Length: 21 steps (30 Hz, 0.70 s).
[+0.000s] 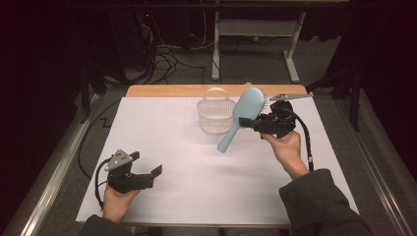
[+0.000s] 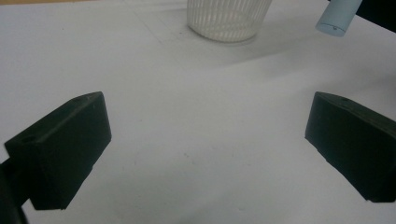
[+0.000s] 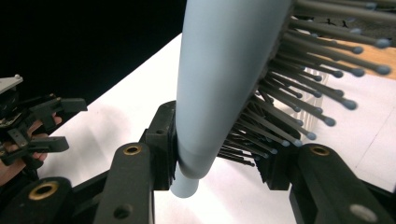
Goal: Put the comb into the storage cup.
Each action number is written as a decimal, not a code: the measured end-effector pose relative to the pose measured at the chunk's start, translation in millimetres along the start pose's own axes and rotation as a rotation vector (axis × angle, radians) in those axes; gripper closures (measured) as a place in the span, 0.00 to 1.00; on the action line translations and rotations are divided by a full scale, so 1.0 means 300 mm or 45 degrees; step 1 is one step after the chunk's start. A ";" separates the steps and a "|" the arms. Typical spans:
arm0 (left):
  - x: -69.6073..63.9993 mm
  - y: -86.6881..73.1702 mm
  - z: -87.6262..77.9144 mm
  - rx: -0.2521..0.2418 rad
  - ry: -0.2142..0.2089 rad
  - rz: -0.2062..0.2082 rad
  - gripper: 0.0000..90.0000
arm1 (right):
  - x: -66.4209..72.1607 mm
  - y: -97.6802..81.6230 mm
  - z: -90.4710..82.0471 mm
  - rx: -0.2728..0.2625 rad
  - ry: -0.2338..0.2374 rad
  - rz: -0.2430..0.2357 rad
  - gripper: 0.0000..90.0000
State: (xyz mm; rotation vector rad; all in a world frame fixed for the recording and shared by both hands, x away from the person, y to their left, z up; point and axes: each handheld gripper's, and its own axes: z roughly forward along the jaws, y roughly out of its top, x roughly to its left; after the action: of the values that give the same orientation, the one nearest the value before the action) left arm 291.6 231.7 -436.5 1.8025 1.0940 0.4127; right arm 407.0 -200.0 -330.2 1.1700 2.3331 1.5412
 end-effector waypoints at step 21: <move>0.003 0.000 -0.001 0.001 -0.008 -0.006 0.00 | 0.003 0.080 0.046 -0.005 -0.037 -0.012 0.63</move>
State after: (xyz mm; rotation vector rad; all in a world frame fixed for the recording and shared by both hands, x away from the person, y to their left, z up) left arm 292.0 232.6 -436.5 1.8004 1.0941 0.4030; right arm 425.9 -184.7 -316.9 1.1711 2.3131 1.5150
